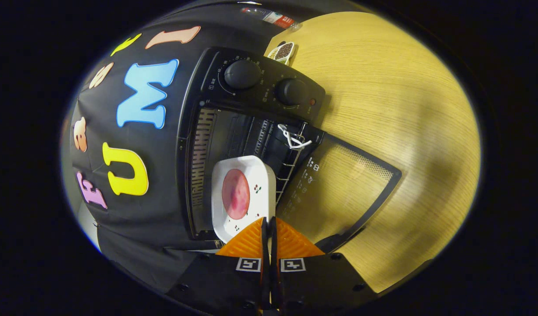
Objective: Open the toaster oven, put the food inside, and close the toaster oven door.
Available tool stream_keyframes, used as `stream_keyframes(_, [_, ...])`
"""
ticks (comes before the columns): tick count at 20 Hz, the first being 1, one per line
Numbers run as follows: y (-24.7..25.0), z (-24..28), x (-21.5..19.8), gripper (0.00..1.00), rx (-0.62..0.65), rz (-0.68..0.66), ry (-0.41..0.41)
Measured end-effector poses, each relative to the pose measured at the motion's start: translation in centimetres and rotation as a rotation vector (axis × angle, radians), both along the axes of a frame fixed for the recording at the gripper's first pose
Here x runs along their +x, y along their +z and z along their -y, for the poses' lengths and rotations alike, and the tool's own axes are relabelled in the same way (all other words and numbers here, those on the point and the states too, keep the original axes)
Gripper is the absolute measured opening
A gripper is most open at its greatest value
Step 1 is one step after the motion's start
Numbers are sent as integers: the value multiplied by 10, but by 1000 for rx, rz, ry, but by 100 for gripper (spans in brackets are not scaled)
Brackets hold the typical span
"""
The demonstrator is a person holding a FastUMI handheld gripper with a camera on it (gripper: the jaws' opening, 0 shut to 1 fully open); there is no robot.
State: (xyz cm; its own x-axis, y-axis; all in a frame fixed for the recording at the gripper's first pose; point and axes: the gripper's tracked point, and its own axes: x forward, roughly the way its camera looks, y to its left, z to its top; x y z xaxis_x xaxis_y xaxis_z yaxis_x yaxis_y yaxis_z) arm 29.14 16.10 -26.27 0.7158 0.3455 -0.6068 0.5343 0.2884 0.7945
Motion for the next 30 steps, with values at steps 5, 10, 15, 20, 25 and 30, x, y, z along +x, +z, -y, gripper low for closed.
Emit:
stream_keyframes(5, [-10,-3,26,2,-7,-7,-141])
stream_keyframes(10, [-19,-12,49,2,9,-24,-226])
stream_keyframes(15, [-23,-20,62,2,12,-32,-280])
stream_keyframes(20, [-15,-23,66,11,13,-6,-284])
stream_keyframes(25, [6,-23,53,59,-34,70,-157])
stream_keyframes(30, [28,-24,24,97,-201,143,36])
